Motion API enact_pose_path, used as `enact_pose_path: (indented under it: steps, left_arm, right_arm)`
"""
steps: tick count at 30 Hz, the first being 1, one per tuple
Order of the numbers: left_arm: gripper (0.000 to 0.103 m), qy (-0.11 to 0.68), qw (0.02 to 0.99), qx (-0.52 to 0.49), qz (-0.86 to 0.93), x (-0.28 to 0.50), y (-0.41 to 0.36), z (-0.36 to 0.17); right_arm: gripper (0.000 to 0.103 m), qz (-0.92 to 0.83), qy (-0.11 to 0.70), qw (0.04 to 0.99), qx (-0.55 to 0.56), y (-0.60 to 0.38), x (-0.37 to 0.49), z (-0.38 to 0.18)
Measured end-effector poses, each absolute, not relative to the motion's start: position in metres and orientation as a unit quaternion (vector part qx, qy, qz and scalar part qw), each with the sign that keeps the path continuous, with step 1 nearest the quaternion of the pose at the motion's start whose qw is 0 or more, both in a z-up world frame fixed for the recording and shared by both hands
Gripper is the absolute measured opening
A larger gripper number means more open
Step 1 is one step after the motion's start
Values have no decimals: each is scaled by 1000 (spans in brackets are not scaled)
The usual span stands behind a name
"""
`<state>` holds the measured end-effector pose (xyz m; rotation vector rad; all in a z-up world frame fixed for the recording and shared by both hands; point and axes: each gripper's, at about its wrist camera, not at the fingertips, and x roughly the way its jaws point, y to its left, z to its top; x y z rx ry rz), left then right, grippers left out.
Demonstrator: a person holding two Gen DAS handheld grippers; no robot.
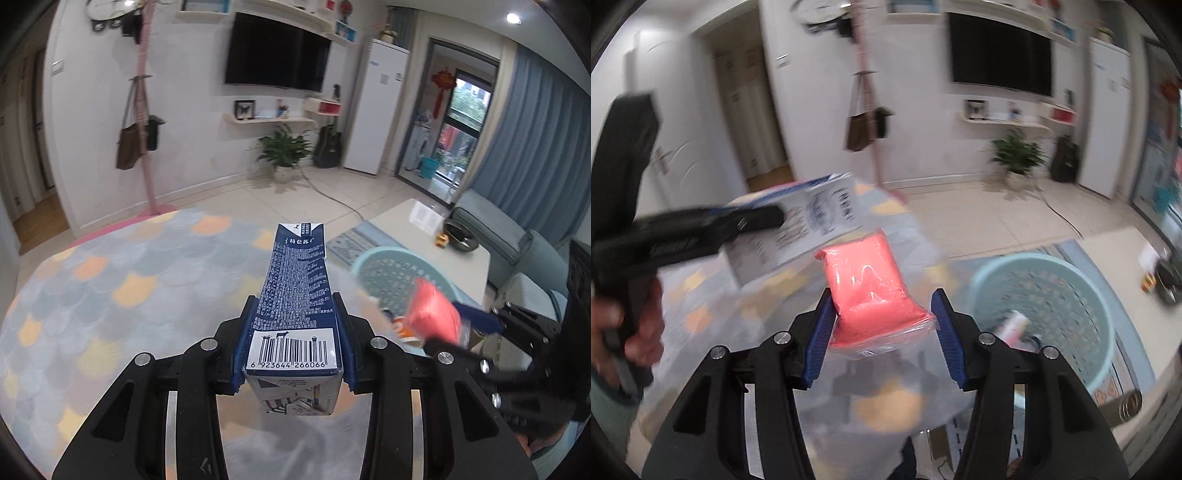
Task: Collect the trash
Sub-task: 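Carry the milk carton and pink packet over the basket and release both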
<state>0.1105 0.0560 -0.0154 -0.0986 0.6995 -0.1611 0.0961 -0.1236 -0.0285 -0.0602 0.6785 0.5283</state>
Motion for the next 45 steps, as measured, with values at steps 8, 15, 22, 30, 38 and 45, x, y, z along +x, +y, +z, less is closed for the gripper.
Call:
enact_pose_path:
  steps: [8,15,22,30,38,45]
  left_arm:
    - [37,353,926,-43,-127,147,-10,-31]
    - [37,367,915,-36,-160,179,-54,-49]
    - [37,390,902,-35,-181,208,-82,-68]
    - [52,397,897,-55,-187,222,-81,-78]
    - [71,375,910,-70,-161,192,-52,-64]
    - [83,321,940,-60,-96,137,-12,-44]
  right_arm:
    - [50,159,330,930,18,-192,133,-34]
    - [50,104,345,932,37,-224,165,-51]
    - [51,50,385,920,57,-249,198,-77]
    - [66,10,409,910,74,-264,214,-94]
    - [66,19,403,912,74,-260,195,-83]
    - [68,51,367,927,53,-217,157,-51]
